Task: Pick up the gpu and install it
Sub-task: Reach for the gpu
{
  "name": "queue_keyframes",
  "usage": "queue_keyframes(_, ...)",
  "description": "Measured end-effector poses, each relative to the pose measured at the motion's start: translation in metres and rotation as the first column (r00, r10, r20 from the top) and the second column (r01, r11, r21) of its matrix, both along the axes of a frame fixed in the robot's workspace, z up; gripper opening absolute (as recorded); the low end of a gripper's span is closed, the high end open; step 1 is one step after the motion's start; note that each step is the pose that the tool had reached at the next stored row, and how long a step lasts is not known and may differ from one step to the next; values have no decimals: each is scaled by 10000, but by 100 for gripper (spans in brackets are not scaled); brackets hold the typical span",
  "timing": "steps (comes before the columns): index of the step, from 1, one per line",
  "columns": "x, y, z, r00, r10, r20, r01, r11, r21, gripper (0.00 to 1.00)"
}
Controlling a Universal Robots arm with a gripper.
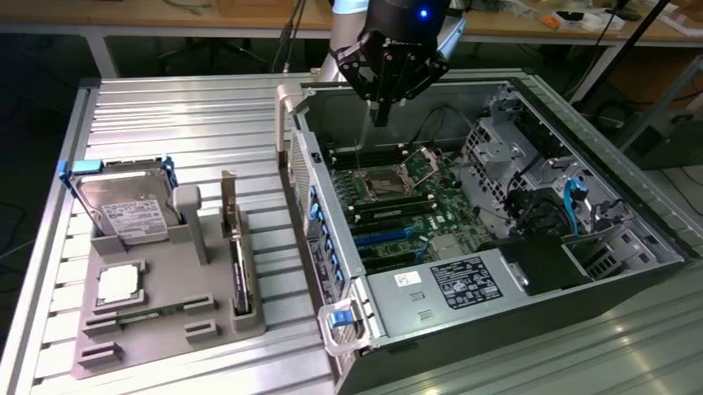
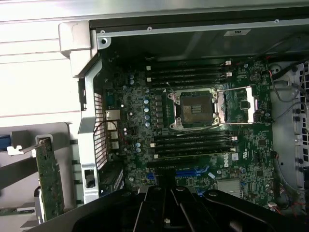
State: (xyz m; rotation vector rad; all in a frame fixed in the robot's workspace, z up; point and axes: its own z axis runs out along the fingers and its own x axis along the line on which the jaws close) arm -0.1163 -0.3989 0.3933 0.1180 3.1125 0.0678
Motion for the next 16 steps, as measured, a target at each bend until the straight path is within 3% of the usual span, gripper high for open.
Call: queue_keyframes(16, -206, 0, 0, 10000, 66, 0, -66, 10000, 0, 11)
